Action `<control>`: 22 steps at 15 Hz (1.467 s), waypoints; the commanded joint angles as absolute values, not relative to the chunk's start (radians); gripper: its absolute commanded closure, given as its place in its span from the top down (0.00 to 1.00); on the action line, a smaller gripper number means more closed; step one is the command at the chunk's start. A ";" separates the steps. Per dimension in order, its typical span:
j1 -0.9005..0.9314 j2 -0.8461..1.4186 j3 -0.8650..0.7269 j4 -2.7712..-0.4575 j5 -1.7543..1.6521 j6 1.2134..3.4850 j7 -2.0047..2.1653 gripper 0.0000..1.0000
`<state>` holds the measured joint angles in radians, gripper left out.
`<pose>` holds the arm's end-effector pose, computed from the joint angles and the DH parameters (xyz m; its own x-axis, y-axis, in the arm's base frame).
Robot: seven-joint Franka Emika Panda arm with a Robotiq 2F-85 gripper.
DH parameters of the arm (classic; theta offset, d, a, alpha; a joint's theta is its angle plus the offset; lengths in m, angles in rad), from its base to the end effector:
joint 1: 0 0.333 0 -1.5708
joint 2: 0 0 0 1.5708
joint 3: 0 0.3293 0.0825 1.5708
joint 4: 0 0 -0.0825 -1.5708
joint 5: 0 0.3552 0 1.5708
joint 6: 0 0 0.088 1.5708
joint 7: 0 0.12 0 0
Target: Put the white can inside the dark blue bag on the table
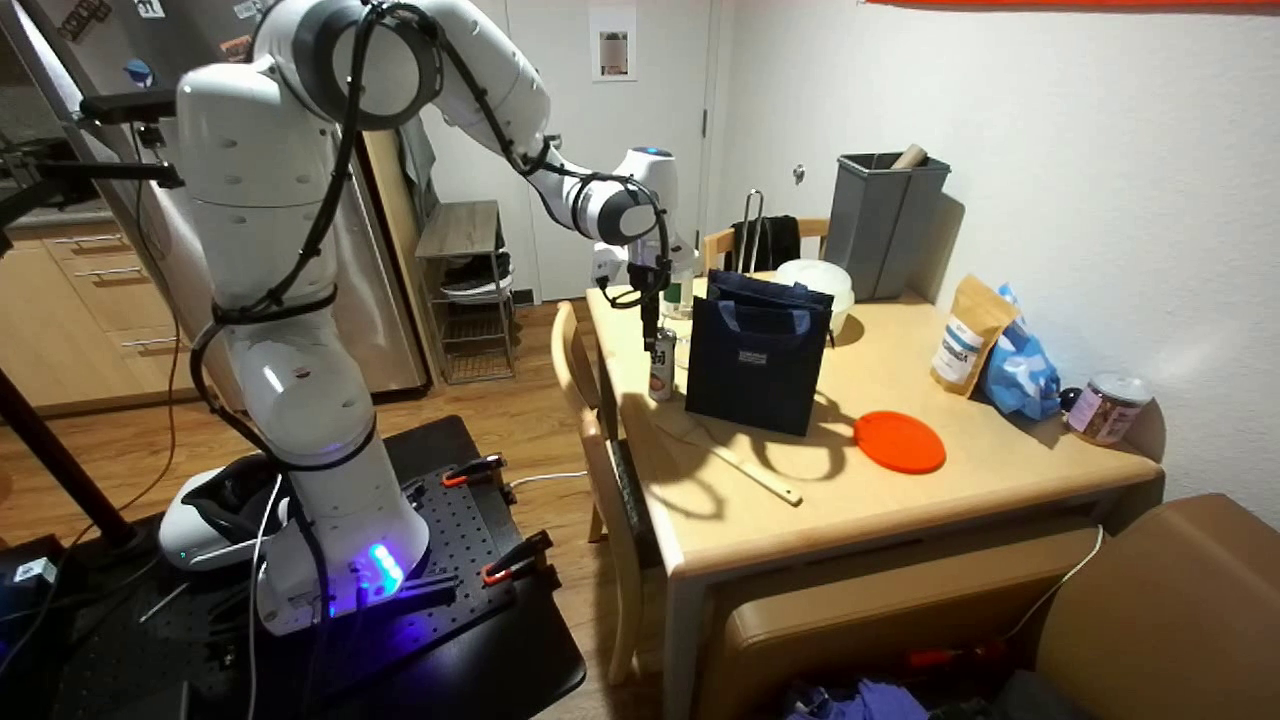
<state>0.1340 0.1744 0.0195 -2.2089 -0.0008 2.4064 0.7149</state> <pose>0.5270 0.0814 0.3239 0.8465 -0.5322 0.0156 -0.5320 -0.8466 -0.0173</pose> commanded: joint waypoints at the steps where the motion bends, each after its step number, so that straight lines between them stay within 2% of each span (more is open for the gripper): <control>1: 0.133 0.199 0.011 -2.186 -0.026 2.391 0.739 1.00; 12: 0.140 0.279 -0.004 -2.111 -0.030 2.413 0.720 1.00; 19: 0.146 0.289 -0.009 -2.092 -0.039 2.417 0.716 0.75; 20: 0.149 0.285 -0.009 -2.094 -0.044 2.414 0.719 0.68; 21: 0.151 0.281 -0.009 -2.097 -0.047 2.416 0.718 0.72; 22: 0.153 0.275 -0.009 -2.100 -0.050 2.417 0.719 0.61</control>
<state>0.1398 0.2868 -0.0001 -2.1021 -0.0250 2.4105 0.7128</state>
